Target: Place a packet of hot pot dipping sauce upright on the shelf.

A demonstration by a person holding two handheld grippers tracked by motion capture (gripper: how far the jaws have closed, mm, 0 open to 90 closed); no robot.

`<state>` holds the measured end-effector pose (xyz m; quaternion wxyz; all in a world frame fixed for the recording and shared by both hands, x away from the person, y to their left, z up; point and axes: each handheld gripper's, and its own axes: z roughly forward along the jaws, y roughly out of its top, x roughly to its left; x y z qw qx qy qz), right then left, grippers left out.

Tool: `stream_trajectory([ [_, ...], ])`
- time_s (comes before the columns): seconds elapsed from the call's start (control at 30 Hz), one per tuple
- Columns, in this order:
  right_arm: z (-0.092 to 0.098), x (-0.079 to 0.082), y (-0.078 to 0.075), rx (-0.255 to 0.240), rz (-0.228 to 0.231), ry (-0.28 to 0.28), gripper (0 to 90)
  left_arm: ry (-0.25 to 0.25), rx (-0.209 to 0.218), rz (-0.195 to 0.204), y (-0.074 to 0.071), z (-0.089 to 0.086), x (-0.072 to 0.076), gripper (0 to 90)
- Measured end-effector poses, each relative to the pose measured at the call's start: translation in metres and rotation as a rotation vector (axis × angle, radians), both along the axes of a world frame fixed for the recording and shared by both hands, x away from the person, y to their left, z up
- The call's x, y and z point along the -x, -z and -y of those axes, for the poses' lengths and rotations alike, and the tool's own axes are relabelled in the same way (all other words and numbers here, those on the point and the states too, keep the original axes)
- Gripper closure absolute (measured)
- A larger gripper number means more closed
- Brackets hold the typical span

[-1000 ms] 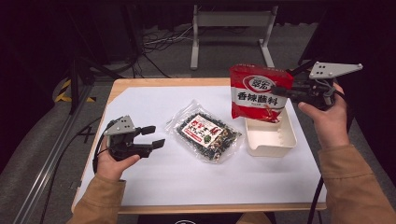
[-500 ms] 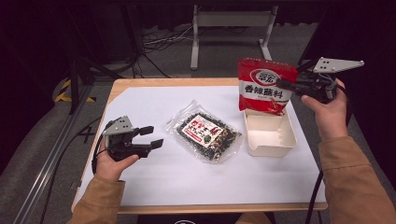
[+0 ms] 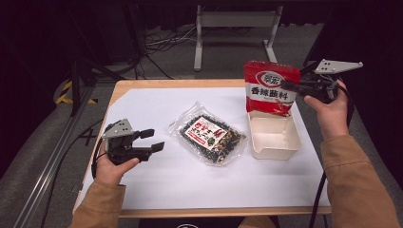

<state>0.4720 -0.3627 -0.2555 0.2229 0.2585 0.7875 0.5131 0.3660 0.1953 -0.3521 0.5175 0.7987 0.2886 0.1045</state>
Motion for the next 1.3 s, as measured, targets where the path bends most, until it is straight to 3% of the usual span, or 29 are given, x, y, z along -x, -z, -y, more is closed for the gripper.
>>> stream_trajectory([
  [0.57, 0.009, -0.022, 0.026, 0.038, -0.052, 0.033, 89.4, 0.001, -0.004, -0.007, 0.001, 0.000, 0.000, 35.4],
  [0.83, 0.010, -0.031, 0.037, 0.045, -0.055, 0.040, 89.3, 0.002, -0.003, -0.014, 0.002, 0.000, -0.001, 35.4],
  [1.3, 0.003, -0.033, 0.050, 0.015, -0.044, 0.001, 88.8, 0.003, -0.008, -0.016, 0.003, 0.000, -0.002, 35.3],
])
